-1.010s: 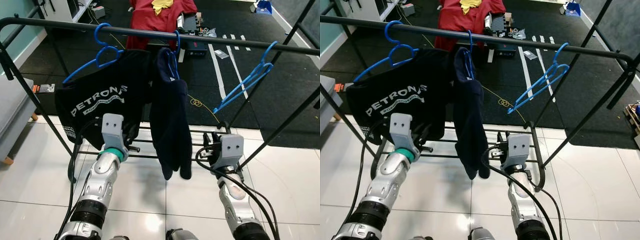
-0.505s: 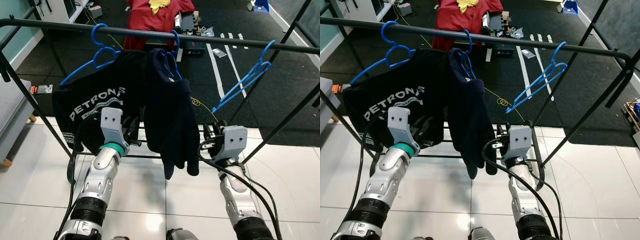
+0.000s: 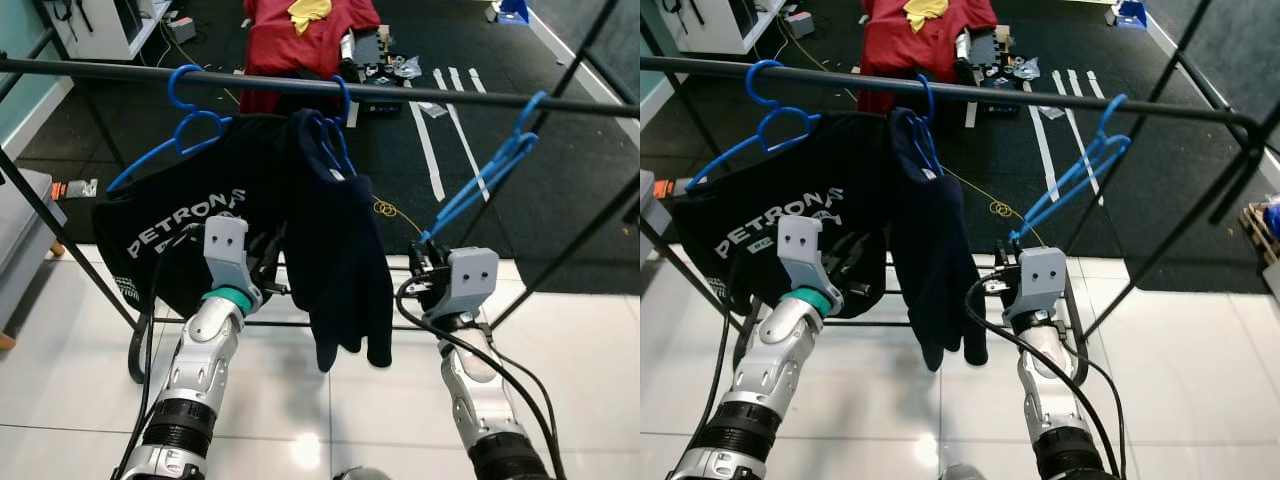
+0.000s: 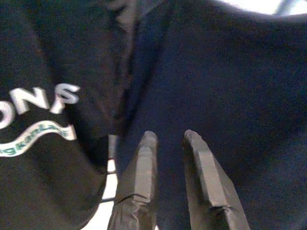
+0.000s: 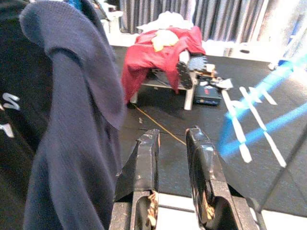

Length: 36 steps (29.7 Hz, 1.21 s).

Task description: Hang hanger

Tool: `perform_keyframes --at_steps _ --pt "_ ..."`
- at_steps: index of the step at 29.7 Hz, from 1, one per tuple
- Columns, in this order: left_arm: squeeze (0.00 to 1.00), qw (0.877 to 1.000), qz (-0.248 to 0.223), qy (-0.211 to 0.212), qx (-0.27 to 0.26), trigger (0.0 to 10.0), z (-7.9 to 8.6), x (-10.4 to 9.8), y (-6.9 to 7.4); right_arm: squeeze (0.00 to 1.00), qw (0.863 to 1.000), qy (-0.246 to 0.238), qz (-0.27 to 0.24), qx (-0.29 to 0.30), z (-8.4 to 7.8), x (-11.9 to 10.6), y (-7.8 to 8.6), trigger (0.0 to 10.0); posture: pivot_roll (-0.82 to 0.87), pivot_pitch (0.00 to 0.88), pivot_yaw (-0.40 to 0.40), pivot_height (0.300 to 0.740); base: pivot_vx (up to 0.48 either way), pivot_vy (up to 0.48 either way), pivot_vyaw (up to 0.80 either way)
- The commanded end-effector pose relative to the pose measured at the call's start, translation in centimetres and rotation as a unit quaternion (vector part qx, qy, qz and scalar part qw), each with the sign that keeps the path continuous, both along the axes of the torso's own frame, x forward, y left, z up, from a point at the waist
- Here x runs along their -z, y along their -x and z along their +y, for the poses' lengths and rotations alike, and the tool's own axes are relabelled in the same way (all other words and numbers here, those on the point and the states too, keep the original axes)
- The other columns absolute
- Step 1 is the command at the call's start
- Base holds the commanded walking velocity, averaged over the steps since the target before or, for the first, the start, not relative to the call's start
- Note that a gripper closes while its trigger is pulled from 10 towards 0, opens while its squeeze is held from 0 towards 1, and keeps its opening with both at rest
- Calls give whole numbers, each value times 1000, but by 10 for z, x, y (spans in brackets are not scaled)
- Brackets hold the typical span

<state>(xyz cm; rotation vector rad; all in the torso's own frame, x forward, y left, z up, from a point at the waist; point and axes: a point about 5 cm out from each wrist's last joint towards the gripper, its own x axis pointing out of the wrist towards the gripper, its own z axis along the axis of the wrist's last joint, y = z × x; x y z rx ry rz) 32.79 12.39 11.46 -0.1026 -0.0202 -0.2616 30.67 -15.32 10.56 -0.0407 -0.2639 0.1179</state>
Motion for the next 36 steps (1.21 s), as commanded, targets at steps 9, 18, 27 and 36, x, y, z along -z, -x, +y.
perform_keyframes --at_steps 9,18,27,36 --pt "0 1000 -1 4 10 10000 -2 1 3 0 1000 -2 14 2 -2 6 3 10000 -90 0 12 740 338 0 0" --pt "0 1000 -6 -5 27 10000 -5 1 6 0 1000 -3 17 8 0 9 7 10000 -91 0 14 740 0 0 0" --pt "0 1000 -4 -8 28 10000 -5 1 5 0 998 13 -10 61 -16 -3 6 10000 -99 15 15 740 0 0 0" --pt "0 1000 -1 -8 7 10000 1 0 5 0 995 39 -73 59 -29 -54 -8 10000 -100 40 13 740 0 0 0"
